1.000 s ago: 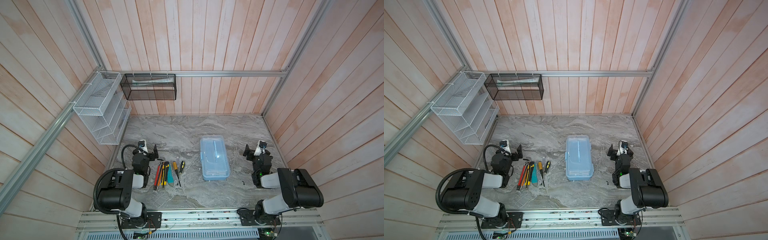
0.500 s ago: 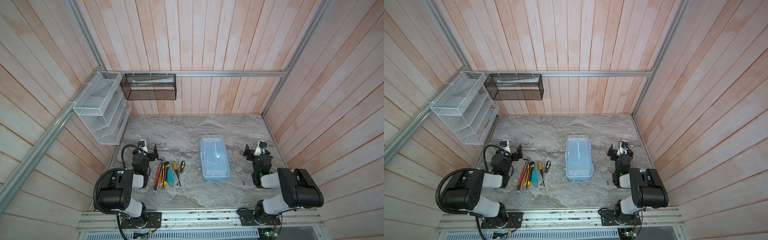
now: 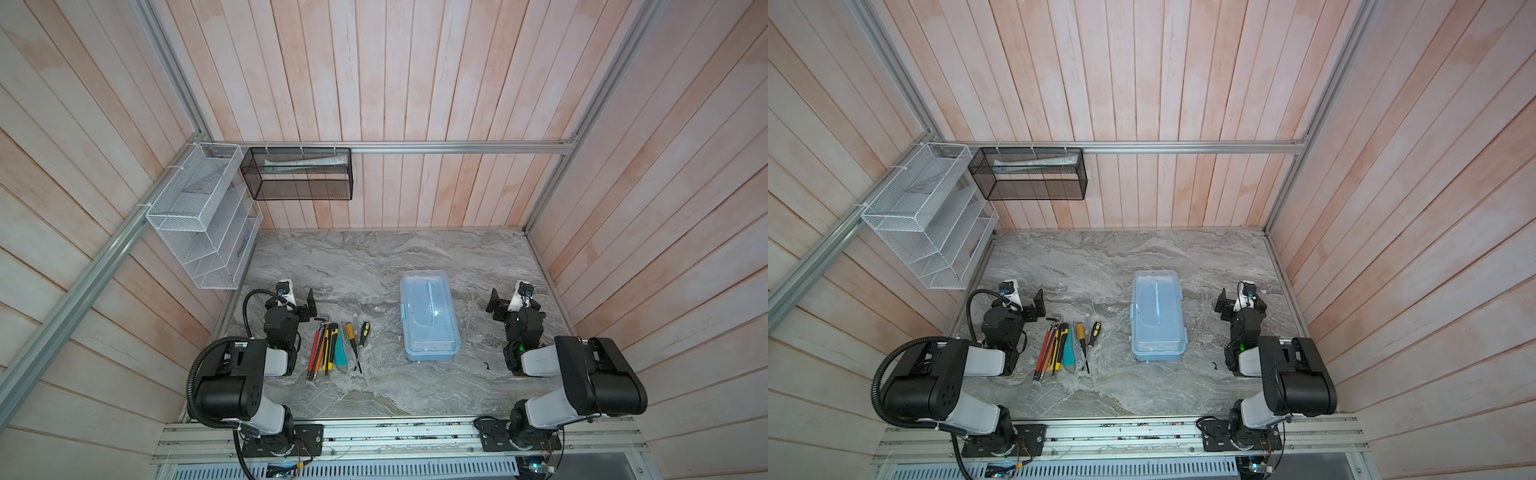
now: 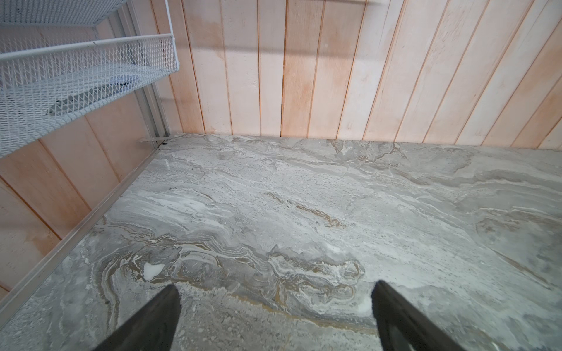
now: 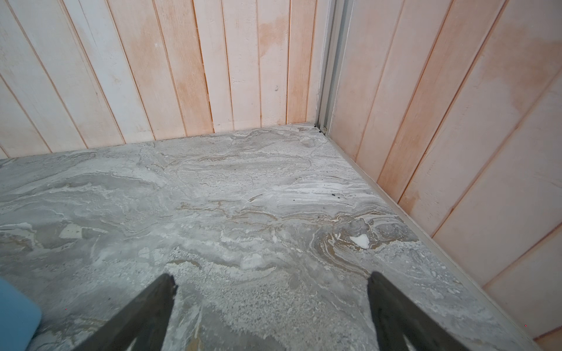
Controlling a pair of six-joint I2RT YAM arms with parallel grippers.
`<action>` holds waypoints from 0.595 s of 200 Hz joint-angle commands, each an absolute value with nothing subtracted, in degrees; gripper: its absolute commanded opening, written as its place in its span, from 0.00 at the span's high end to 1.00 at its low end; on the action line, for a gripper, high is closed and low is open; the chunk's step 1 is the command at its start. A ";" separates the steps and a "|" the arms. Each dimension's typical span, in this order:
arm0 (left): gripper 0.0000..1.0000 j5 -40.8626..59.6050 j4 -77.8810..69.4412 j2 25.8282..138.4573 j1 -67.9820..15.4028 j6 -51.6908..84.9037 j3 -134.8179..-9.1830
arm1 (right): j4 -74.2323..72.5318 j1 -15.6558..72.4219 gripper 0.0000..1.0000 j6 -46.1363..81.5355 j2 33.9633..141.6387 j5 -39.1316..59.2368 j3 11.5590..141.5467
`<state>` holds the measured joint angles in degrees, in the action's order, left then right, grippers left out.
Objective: Pack the tool kit
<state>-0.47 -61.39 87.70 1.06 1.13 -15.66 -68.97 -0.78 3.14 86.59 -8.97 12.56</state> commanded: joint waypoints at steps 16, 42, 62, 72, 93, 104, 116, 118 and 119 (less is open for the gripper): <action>0.00 -1.24 -63.75 87.89 1.05 1.52 -16.79 | -70.96 -0.51 0.03 2.44 86.99 -9.40 13.57; 0.00 -1.69 -46.76 79.72 0.97 2.18 -22.23 | -52.24 0.18 0.05 2.39 80.50 -9.53 22.00; 0.00 0.19 -29.89 74.45 0.88 5.95 -29.08 | -27.06 2.28 0.12 3.54 75.05 -4.37 34.19; 0.00 1.57 -20.96 72.51 0.74 9.12 -32.70 | -15.62 4.57 0.13 4.56 73.12 -3.42 39.96; 0.00 7.28 -10.28 69.07 0.08 15.55 -36.31 | 3.72 10.26 0.17 7.79 70.21 -2.25 50.54; 0.00 10.60 -8.07 67.53 -0.79 18.59 -36.27 | 11.43 13.01 0.19 10.30 69.26 0.31 55.16; 0.00 14.94 -6.26 66.59 -1.85 20.59 -35.71 | 18.75 16.12 0.22 13.27 68.74 2.10 59.51; 0.00 15.71 -6.00 66.44 -2.11 20.81 -35.58 | 19.70 16.75 0.22 13.53 68.67 2.33 60.21; 0.00 15.99 -5.90 66.35 -2.20 20.87 -35.54 | 20.22 16.99 0.23 13.71 68.66 2.39 60.60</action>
<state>6.15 -19.59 67.33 -0.34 13.39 -36.53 -6.96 12.12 7.62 69.56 -2.63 54.43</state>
